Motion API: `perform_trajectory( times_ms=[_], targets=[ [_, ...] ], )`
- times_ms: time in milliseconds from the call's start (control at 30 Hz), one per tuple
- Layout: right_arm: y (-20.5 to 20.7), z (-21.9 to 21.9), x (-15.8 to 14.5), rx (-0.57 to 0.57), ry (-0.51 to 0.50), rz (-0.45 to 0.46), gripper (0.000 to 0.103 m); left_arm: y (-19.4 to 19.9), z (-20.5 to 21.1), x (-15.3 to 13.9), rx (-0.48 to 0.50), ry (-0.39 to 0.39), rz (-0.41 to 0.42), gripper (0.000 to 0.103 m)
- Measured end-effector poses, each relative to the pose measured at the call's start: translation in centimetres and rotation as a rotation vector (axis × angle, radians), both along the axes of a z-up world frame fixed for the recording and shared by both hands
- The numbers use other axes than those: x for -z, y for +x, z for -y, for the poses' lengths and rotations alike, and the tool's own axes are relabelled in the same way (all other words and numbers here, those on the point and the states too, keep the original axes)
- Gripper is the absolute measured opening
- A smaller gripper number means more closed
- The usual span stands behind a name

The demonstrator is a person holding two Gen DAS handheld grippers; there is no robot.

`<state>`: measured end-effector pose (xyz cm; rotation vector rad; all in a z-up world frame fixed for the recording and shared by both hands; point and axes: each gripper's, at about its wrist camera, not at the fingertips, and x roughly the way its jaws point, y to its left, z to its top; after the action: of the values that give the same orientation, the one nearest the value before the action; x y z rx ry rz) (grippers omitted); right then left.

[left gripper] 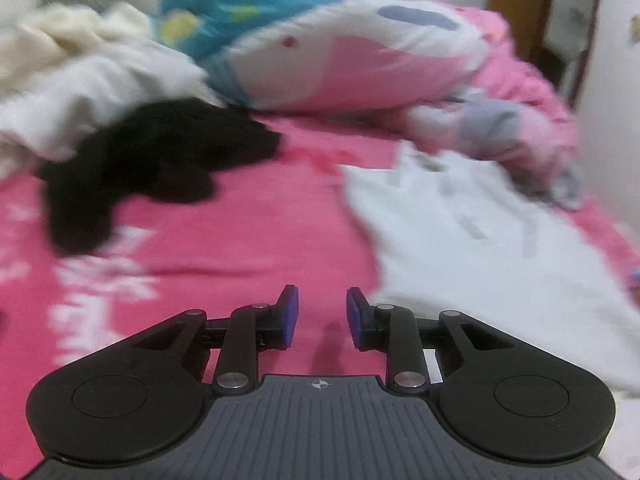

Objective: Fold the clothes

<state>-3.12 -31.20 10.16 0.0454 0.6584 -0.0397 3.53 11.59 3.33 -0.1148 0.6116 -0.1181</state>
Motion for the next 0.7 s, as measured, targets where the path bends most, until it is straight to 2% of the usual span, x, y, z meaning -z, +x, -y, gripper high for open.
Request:
perform_trajectory(
  times_ms=[100, 167, 233, 300, 400, 433, 533, 633, 700],
  targets=[
    [-1.7, 1.1, 0.8, 0.022, 0.049, -0.009, 0.009, -0.7, -1.0, 0.1, -0.062, -0.008, -0.008, 0.027],
    [-2.3, 0.9, 1.1, -0.017, 0.075, 0.002, 0.009, -1.3, -0.7, -0.5, -0.048, -0.029, 0.005, 0.027],
    [-2.8, 0.6, 1.5, -0.069, 0.098, 0.014, 0.009, -1.8, 0.9, -1.4, 0.018, -0.02, 0.044, 0.028],
    [-3.0, 0.0, 2.2, -0.122, 0.12, 0.016, 0.009, -2.1, 3.4, -2.0, 0.128, -0.011, 0.08, 0.031],
    [-2.7, 0.1, 4.3, -0.138, 0.133, -0.043, 0.009, -0.8, 7.5, -1.5, 0.327, -0.032, 0.038, 0.036],
    [-2.7, 0.4, 5.1, -0.118, 0.107, -0.065, 0.009, -0.1, 8.6, -0.8, 0.355, -0.015, 0.004, 0.036],
    [-3.3, 1.7, 6.7, -0.019, -0.024, -0.103, 0.008, 1.5, 10.9, 1.2, 0.345, 0.098, -0.089, 0.036],
    [-4.3, 1.1, 4.9, 0.026, -0.131, -0.028, 0.009, 1.4, 10.8, 1.7, 0.344, 0.117, -0.078, 0.036],
    [-4.6, 0.1, 3.7, -0.028, -0.152, 0.034, 0.009, 1.4, 10.8, 1.7, 0.337, 0.124, -0.081, 0.036]
  ],
)
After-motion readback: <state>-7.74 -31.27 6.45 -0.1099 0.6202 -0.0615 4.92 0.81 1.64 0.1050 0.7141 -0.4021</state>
